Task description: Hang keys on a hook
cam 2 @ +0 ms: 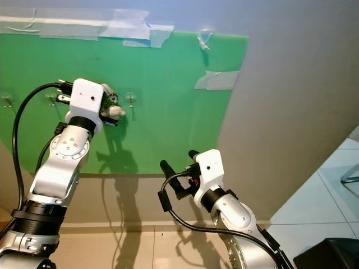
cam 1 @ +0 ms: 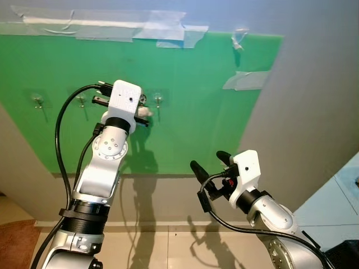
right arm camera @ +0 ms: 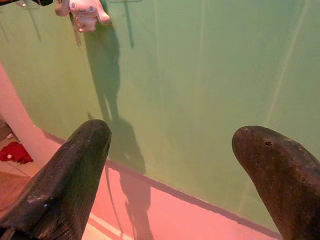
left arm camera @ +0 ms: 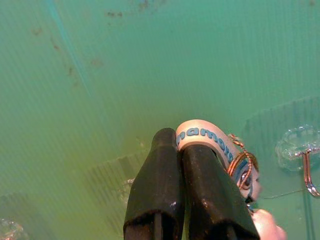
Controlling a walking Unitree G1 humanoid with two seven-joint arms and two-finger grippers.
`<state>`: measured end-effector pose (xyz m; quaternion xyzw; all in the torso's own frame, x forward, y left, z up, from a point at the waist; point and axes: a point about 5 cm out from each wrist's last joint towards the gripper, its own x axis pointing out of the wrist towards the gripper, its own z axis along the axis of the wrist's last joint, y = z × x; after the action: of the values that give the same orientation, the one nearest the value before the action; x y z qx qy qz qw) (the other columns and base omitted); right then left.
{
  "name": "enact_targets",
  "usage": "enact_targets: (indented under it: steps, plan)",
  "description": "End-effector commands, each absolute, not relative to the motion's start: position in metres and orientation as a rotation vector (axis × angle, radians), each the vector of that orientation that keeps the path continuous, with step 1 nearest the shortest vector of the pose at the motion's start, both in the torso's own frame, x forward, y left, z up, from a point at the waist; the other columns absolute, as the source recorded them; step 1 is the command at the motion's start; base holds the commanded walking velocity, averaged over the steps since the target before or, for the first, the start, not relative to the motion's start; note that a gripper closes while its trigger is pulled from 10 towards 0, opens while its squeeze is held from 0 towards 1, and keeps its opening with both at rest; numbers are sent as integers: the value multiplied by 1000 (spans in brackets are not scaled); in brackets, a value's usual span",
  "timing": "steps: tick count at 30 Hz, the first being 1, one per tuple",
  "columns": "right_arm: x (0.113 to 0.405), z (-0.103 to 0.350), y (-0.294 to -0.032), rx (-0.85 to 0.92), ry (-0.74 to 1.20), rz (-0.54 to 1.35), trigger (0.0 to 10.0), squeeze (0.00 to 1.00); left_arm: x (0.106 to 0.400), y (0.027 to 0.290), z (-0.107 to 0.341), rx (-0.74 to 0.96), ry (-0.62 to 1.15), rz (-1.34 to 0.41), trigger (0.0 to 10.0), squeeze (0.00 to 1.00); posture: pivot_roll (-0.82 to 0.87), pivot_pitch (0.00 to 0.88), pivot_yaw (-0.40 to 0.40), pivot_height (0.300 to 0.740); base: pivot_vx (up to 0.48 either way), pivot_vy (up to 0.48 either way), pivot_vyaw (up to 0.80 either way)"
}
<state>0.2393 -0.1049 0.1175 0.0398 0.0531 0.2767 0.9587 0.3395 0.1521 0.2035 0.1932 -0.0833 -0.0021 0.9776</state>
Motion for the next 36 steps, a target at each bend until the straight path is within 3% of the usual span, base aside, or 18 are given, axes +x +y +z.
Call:
enact_targets:
  steps: [1, 8, 14, 21, 36]
  plan:
    - [239, 118, -104, 81, 114, 569, 10000, 0, 340, 162, 204, 405, -159, 34, 0, 0, -31, 0, 10, 740, 0, 0, 0]
    - [240, 118, -104, 81, 115, 571, 10000, 0, 339, 155, 208, 486, -190, 10, 0, 0, -31, 0, 10, 740, 0, 0, 0]
    - [240, 118, -104, 82, 115, 568, 10000, 0, 337, 135, 214, 708, -275, -89, 0, 0, -37, 0, 16, 740, 0, 0, 0]
    - [239, 118, -104, 84, 115, 562, 10000, 0, 330, 120, 205, 817, -279, -159, 0, 0, -39, 0, 21, 740, 0, 0, 0]
    - [239, 118, -103, 87, 117, 567, 10000, 0, 319, 94, 206, 1116, -462, -291, 0, 0, -35, 0, 17, 740, 0, 0, 0]
